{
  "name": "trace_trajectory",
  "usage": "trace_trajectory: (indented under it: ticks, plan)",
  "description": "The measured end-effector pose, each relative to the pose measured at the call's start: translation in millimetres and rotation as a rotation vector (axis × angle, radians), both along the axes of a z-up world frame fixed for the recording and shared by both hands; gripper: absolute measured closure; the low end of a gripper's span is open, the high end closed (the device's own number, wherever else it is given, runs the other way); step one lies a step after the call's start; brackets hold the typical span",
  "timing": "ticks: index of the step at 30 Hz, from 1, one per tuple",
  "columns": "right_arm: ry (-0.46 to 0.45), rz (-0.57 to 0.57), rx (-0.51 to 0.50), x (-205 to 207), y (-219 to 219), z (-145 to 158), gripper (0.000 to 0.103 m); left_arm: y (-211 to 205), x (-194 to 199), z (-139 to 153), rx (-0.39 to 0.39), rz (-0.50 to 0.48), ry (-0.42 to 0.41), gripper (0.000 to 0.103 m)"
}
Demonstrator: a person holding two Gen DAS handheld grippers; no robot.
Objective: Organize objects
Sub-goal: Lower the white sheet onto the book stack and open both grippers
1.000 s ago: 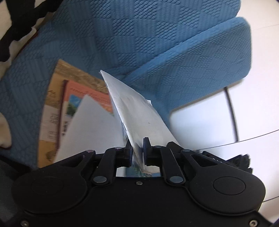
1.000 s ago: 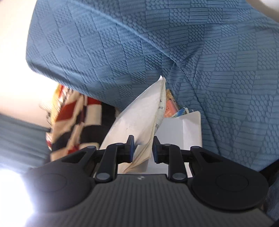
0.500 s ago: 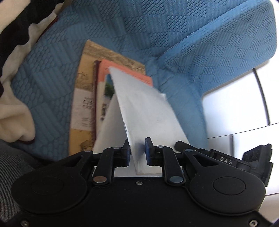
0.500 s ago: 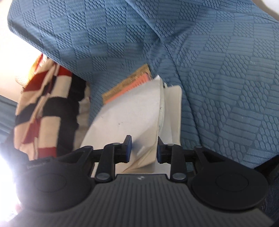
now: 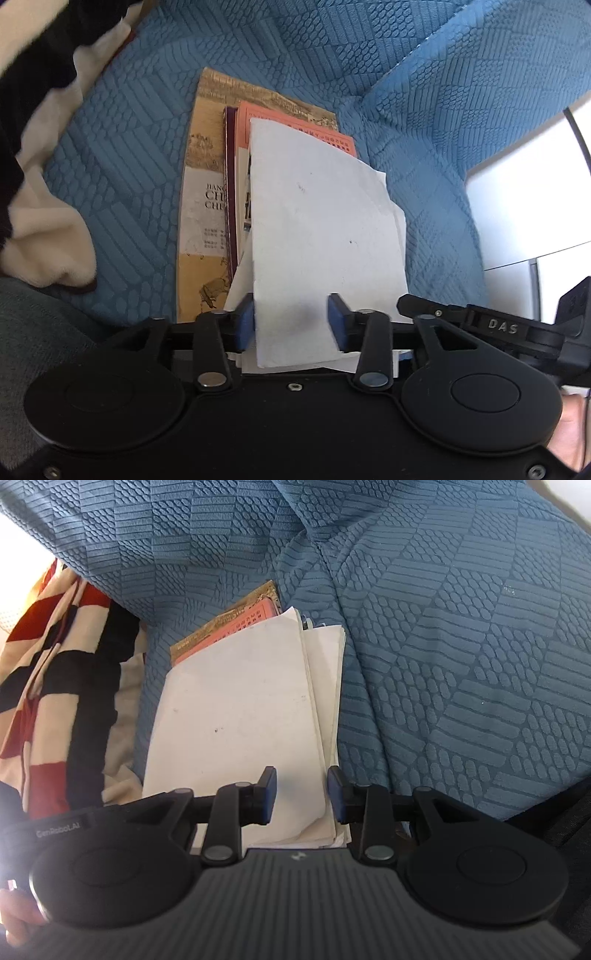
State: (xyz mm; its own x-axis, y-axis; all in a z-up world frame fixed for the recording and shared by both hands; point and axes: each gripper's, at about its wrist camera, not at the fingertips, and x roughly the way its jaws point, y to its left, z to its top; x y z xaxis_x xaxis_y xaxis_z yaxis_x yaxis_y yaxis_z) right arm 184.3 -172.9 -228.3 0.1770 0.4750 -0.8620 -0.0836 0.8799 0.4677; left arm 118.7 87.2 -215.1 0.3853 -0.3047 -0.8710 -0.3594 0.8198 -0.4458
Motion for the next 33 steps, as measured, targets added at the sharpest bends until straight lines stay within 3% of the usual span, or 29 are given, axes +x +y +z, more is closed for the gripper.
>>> trace_trajectory:
  ticks: [3,4,10,16,22,27,33]
  plan:
    - [0.004,0.0,-0.014,-0.7,0.3,4.6,0.044,-7.2,-2.0,11.1,0.059,-0.015,-0.01,0.052]
    - [-0.004,0.002,-0.018,-1.7,0.0,7.8,0.043,-7.7,-3.0,15.1,0.061,-0.015,-0.015,0.051]
    - [-0.09,0.04,-0.044,-6.2,1.0,40.4,0.043,-18.0,-9.2,59.2,0.159,-0.021,-0.074,0.036]
    - [-0.223,0.067,-0.052,-10.7,-1.1,100.2,0.043,-29.4,-20.6,117.6,0.232,-0.018,-0.182,0.021]
    - [-0.359,0.087,-0.01,-25.7,-7.7,162.2,0.043,-44.8,-33.6,170.1,0.287,-0.025,-0.276,0.014]
    - [-0.451,0.094,0.008,-42.8,-14.9,200.1,0.043,-59.2,-46.5,198.0,0.3,-0.037,-0.327,0.003]
    - [-0.518,0.105,-0.006,-64.6,-21.3,222.1,0.043,-72.8,-63.8,214.7,0.32,-0.042,-0.349,0.001]
